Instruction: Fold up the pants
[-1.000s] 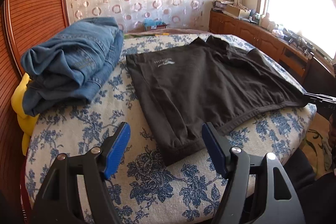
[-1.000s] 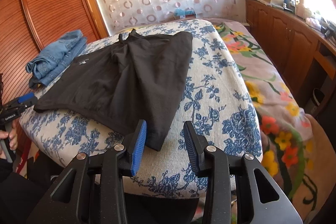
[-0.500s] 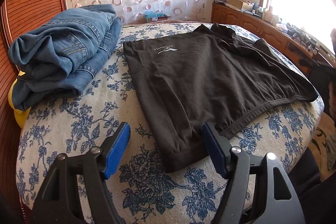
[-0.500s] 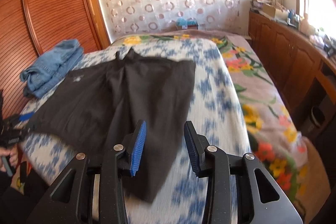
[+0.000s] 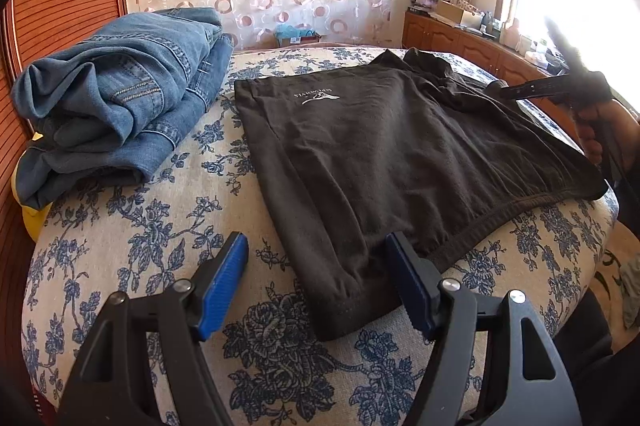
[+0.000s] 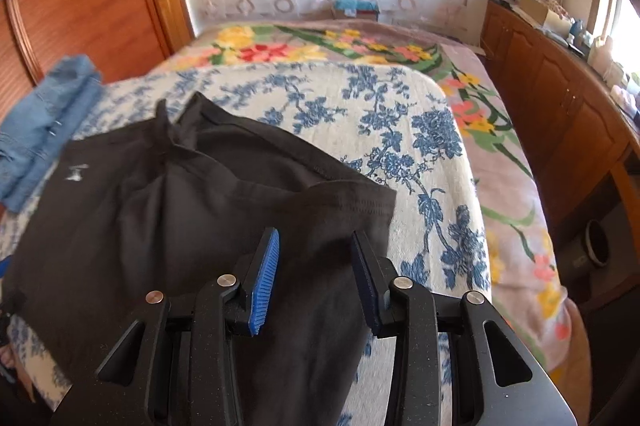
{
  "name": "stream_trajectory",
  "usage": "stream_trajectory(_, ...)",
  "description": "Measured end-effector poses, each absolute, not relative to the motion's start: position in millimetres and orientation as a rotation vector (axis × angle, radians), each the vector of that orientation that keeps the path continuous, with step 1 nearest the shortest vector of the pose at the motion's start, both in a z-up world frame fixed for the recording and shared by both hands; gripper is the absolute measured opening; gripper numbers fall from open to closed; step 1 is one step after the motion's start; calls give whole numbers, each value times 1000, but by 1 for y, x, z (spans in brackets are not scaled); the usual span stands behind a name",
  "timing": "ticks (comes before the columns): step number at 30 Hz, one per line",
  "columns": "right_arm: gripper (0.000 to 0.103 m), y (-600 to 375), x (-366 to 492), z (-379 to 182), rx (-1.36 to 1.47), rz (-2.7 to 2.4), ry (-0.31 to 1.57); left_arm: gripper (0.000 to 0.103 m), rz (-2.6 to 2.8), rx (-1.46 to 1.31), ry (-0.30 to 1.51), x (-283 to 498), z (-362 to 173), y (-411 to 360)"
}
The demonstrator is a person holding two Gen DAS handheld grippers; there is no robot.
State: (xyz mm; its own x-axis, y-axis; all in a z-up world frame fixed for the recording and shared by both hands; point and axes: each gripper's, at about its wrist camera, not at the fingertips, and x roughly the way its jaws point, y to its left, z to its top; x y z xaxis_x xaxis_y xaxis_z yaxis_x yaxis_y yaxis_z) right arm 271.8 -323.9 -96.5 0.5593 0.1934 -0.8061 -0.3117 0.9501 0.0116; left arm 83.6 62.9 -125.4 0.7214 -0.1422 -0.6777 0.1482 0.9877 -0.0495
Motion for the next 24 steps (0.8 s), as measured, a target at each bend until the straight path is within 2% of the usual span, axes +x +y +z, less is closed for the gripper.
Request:
stream_trajectory(1,30,-322,274,-99,-153,293,939,71,-162,8,748,84,-125,63)
stream_trajectory(3,9,-319,278,-102,-188,289,954,71,-164,10,748,84,-126,63)
stream_trajectory(6,0,-318,277,-101,-219,284,938,71,-166,11,743,83,-126,62)
stream_trajectory(16,0,-365,286,-79,-147,111,853,71,-165,11,737,82,-126,63)
stream_trajectory(18,14,-373,281,-73,-118,95,838,71,-165,11,738,82,-126,63)
stream_trajectory(22,19,-378,255,-65,-67,161,829,71,-164,11,736,82,-126,63)
stream_trajectory(24,25,-378,230,-64,-62,201,813,71,-161,9,734,81,-126,63)
